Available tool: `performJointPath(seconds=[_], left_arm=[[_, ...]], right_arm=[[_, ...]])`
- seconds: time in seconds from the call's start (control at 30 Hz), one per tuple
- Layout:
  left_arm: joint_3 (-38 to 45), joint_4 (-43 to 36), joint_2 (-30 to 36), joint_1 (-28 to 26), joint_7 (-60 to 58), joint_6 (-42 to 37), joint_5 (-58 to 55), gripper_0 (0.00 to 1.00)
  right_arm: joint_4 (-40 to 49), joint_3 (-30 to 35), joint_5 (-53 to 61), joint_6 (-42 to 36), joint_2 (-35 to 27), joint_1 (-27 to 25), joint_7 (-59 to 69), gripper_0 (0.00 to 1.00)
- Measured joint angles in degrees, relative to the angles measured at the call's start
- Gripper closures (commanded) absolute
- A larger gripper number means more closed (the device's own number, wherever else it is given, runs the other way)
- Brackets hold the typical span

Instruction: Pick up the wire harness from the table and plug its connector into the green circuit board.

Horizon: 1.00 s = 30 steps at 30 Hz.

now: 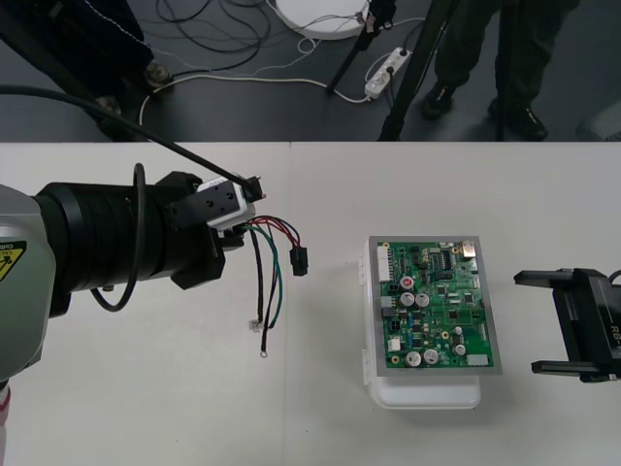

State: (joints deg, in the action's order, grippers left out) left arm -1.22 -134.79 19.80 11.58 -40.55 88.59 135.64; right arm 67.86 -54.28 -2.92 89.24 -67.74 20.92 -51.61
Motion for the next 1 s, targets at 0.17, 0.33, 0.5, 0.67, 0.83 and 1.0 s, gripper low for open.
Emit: performJointPath(seconds=[0.17, 0.33, 0.5, 0.67, 0.83, 1.0], left_arm=[[-0.8, 0.0, -1.7, 0.0, 0.0, 0.0, 4.2, 1.00], [-3.3, 0.0, -2.5, 0.2, -0.1, 0.0, 8.7, 1.00], [-5.6, 0.0, -3.3, 0.4, -1.2, 0.0, 12.4, 1.00], [-6.4, 0.0, -4.9, 0.9, -4.0, 0.0, 14.2, 1.00], [-7.5, 0.0, -5.9, 1.2, -11.4, 0.0, 15.3, 1.00], [-9.3, 0.0, -6.0, 1.5, -21.9, 0.0, 16.6, 1.00]], right_arm=[[0.5, 0.6, 0.2, 0.0, 0.0, 0.0, 0.0, 0.00], [0.6, 1.3, 1.0, 0.0, -0.1, 0.0, 0.0, 0.00], [2.0, 1.3, 2.9, 0.0, -0.7, -0.2, 3.8, 0.00], [6.0, 1.3, 4.9, 0.0, -2.1, -1.1, 10.6, 0.00], [8.8, 1.3, 6.7, -1.3, -3.0, -1.8, 10.6, 0.00], [12.9, 1.4, 8.5, -5.9, -3.4, -2.2, 10.6, 0.00]])
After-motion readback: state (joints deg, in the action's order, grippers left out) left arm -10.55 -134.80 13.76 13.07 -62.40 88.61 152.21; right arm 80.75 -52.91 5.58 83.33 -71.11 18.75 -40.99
